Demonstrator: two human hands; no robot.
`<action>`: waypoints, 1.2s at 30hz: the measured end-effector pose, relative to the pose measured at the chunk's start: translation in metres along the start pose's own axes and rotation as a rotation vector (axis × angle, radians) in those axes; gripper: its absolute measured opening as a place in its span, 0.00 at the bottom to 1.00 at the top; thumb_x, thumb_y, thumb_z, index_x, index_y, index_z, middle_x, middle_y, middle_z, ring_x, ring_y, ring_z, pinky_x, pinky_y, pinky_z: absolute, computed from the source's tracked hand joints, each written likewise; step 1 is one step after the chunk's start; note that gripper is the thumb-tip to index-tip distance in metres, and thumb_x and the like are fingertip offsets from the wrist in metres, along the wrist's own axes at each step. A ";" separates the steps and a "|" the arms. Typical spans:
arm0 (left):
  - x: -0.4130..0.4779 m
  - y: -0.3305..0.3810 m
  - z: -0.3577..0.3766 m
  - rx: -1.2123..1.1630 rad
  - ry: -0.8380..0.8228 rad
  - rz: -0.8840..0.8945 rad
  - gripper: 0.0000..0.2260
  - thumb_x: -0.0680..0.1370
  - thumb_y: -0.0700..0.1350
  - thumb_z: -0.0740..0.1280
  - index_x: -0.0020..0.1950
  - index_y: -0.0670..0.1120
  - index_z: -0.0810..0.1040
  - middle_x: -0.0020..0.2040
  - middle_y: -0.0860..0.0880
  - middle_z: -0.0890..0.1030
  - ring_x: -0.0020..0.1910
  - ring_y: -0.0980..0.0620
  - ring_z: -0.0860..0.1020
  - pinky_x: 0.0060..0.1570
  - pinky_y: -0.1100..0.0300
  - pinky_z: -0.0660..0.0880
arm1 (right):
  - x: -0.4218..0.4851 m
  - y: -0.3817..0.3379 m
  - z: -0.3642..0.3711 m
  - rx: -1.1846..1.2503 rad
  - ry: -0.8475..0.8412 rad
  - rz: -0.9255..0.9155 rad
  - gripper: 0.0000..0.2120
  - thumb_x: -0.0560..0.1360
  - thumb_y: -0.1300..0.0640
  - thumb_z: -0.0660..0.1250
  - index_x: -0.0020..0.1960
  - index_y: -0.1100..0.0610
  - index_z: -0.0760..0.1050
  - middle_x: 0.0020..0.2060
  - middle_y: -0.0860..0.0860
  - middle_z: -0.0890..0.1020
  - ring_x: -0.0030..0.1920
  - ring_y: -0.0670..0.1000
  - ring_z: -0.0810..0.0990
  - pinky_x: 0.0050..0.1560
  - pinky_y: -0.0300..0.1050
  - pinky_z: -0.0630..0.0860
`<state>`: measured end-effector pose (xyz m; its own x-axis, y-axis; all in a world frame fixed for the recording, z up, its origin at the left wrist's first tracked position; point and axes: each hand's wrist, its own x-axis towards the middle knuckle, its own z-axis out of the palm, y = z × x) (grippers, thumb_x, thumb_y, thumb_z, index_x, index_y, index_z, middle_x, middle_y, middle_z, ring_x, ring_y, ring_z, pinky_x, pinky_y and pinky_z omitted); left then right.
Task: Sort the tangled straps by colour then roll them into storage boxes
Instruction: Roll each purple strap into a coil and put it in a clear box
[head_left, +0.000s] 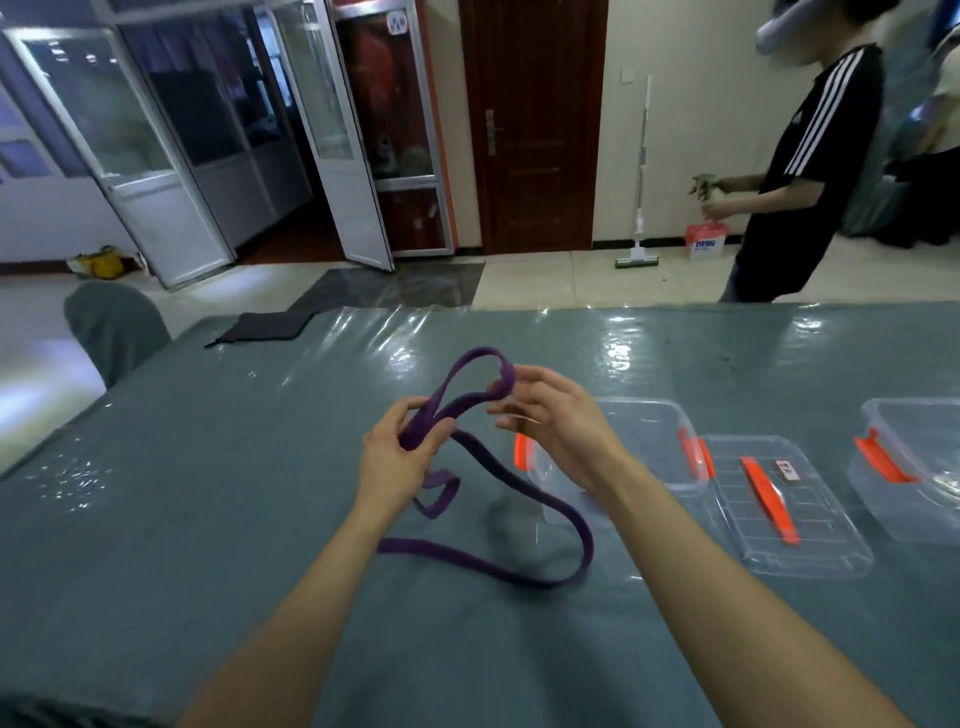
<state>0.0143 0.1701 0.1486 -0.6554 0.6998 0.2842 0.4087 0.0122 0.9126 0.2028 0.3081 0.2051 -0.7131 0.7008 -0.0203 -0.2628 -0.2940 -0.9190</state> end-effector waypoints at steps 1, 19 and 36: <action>0.001 0.000 0.000 0.020 0.021 0.002 0.13 0.78 0.58 0.79 0.58 0.57 0.82 0.38 0.47 0.84 0.32 0.51 0.81 0.33 0.51 0.83 | 0.002 -0.006 0.005 -0.023 -0.005 -0.018 0.12 0.84 0.62 0.68 0.65 0.66 0.80 0.55 0.64 0.87 0.50 0.61 0.88 0.54 0.53 0.85; 0.068 0.169 -0.069 -0.229 -0.377 0.207 0.19 0.79 0.43 0.76 0.70 0.46 0.82 0.58 0.43 0.90 0.59 0.43 0.89 0.59 0.58 0.84 | 0.038 -0.191 0.126 -0.757 -0.124 -0.293 0.02 0.77 0.60 0.76 0.47 0.58 0.86 0.41 0.54 0.88 0.41 0.50 0.86 0.49 0.48 0.87; 0.128 0.257 -0.061 0.920 -0.688 0.489 0.08 0.85 0.56 0.70 0.60 0.56 0.85 0.49 0.55 0.86 0.48 0.54 0.83 0.57 0.44 0.82 | 0.021 -0.228 0.058 -1.421 -0.251 -0.169 0.25 0.72 0.38 0.82 0.63 0.49 0.86 0.50 0.45 0.88 0.48 0.47 0.88 0.43 0.39 0.84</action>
<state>-0.0029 0.2194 0.4375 0.0448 0.9966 0.0696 0.9898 -0.0537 0.1316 0.2095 0.3522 0.4368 -0.8714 0.4873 0.0571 0.3930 0.7628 -0.5135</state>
